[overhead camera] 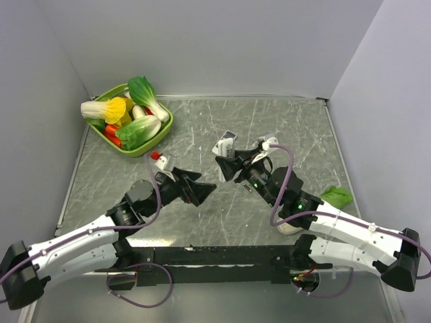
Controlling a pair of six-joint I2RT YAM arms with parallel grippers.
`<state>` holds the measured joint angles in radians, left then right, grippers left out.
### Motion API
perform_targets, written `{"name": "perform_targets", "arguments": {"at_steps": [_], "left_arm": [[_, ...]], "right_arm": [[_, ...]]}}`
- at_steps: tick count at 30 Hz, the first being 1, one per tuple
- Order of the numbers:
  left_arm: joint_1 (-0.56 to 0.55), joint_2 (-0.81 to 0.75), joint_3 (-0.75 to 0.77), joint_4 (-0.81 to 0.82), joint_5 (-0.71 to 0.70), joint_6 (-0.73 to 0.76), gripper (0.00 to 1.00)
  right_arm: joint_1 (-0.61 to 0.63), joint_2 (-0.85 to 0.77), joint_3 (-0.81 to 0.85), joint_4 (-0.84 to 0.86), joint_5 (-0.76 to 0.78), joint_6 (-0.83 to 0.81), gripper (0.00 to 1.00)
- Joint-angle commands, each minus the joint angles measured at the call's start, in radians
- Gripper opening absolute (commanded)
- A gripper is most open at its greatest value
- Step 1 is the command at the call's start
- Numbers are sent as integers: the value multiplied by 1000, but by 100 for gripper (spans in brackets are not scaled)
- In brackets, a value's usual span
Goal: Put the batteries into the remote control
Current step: Adjust the remote control.
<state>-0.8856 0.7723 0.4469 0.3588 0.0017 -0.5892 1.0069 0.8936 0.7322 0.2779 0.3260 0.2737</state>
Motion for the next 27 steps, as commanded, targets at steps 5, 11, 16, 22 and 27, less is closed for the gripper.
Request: {"name": "perform_targets", "arguments": {"at_steps": [5,11,16,22,27], "left_arm": [[-105,159,59,284,-44,-87,99],[-110,197,53,305,-170,-136,93],[-111,245,52,374,-178,-118,86],[-111,309,99,359,-129,-107,75],[-110,340,98,374,-123,-115,68]], "right_arm": [[1,2,-31,83,12,45,0],[1,7,-53,101,-15,59,0],[7,19,-73,130,-30,68,0],[13,27,-74,138,-30,65,0],[13,30,-77,150,-41,56,0]]}}
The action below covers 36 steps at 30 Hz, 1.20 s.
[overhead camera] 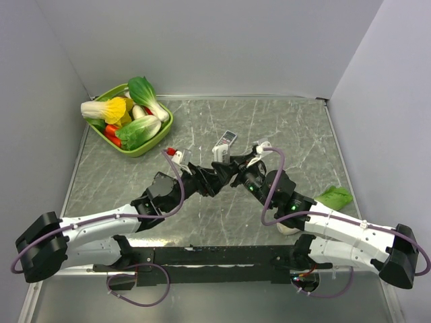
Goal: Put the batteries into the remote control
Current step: Adjust the remote control.
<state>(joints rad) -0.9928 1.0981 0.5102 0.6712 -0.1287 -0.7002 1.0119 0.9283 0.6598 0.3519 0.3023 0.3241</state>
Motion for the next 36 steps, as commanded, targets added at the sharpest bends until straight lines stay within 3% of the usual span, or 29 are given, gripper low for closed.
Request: {"name": "perform_targets", "arguments": {"at_steps": [1,6,11,12,13,17,18,22,23,26,29,36], "left_arm": [[-3,16,34,65,6,-2,65],[-3,23,31,73,11,5,50],[-3,23,13,82,15,21,16],[-3,20,11,79,15,36,5],[-3,19,8,70,15,41,1],[-4,-18,-31,47,-3,73,1],[-4,-27,-39,39,-15,85,1],[-3,-64,-91,24,-48,108,1],[-3,-79,-113,24,-55,113,1],[-1,-109,-154,13,-68,126,1],[-1,-132,-189,19,-61,133,1],[-1,-145,-225,22,-31,142,1]], "right_arm": [[10,-5,-5,78,-19,4,0],[10,-2,-6,84,-25,7,0],[10,-11,-14,90,-32,7,0],[11,-19,-15,90,-34,4,0],[10,-25,-15,81,-57,-11,1],[8,-80,-14,32,-121,-60,23],[10,-107,-14,18,-135,-77,35],[7,-178,-2,-74,-176,-176,61],[8,-193,-3,-109,-181,-197,75],[7,-259,-26,-131,-225,-315,89],[8,-315,-45,-166,-285,-468,100],[7,-306,-108,-155,-422,-811,100]]}}
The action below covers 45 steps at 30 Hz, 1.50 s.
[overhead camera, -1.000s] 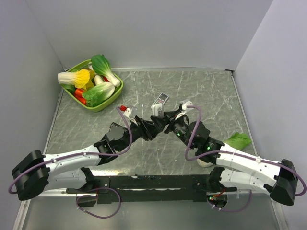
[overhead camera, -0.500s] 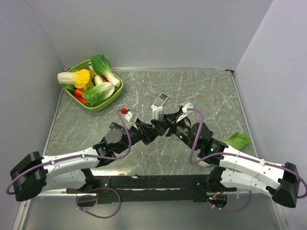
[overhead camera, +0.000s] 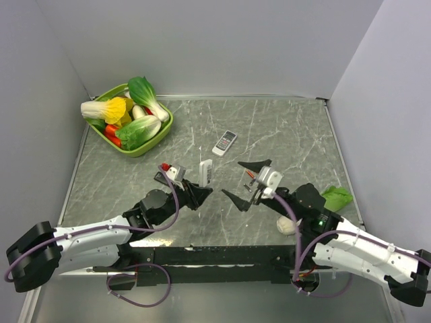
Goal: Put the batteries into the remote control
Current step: Adjust the remote control, then remove the battery cover from the remote control.
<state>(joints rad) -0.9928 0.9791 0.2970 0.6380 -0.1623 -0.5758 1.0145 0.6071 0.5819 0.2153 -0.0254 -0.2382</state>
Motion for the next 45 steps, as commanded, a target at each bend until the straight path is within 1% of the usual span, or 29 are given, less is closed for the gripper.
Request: {"name": "perform_targets", "arguments": {"at_steps": [1,4,8,11,15,19,22,28,31,38,41,45], "left_arm": [[-1,-26,-24,75,10,11,1],[-3,-19,-35,94,47,-1,1],[-3,-20,-62,129,63,-21,1],[-3,-20,-64,120,64,-19,1],[-1,-28,-65,127,69,-16,1],[-3,-48,-64,118,69,-18,1],[-3,-60,-62,104,67,-15,1],[-3,-50,-44,94,87,-4,1],[-1,-42,-38,101,106,-10,1],[-1,-54,-25,97,133,-18,1],[-1,-63,-24,89,138,-19,1],[-3,-80,-22,84,148,-22,1]], "right_arm": [[6,31,-27,-28,-99,-269,100],[6,92,-27,-19,-82,-319,100],[4,146,-19,-11,-160,-378,100],[6,175,-13,1,-208,-421,100],[4,218,-13,53,-217,-458,99],[4,267,12,49,-237,-461,90],[6,287,15,73,-232,-466,85],[2,290,3,156,-240,-463,81],[-1,286,1,185,-238,-466,77],[-5,313,21,162,-255,-490,76],[-7,313,22,160,-272,-487,70],[-7,318,21,162,-262,-493,69]]}}
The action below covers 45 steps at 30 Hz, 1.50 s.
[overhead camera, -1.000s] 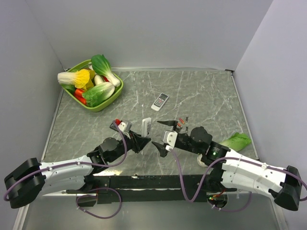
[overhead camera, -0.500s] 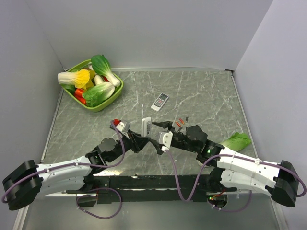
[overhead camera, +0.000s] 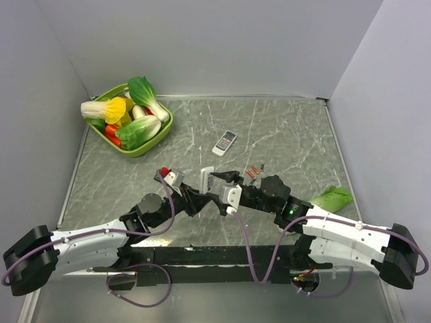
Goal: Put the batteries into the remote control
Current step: Remove the battery cover from the remote control.
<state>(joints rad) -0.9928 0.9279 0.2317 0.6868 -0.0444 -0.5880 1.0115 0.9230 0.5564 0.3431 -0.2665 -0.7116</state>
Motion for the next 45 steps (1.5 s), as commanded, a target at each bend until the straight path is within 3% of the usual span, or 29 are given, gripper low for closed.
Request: {"name": "perform_targets", "arguments": {"at_steps": [1,22,33,40,45], "left_arm": [[-3,-31,43,34,32,-12,1],[-1,-70,64,22,67,-10,1],[-3,-115,70,17,48,24,1],[19,-129,67,16,-34,17,1],[77,-116,48,36,-28,-18,1]], "right_arm": [[-7,5,46,34,-20,-23,69],[-14,56,79,-44,3,-55,69],[-14,134,151,-237,-57,-48,52],[-16,158,166,-294,-102,-25,24],[-17,166,163,-303,-109,-20,19]]}}
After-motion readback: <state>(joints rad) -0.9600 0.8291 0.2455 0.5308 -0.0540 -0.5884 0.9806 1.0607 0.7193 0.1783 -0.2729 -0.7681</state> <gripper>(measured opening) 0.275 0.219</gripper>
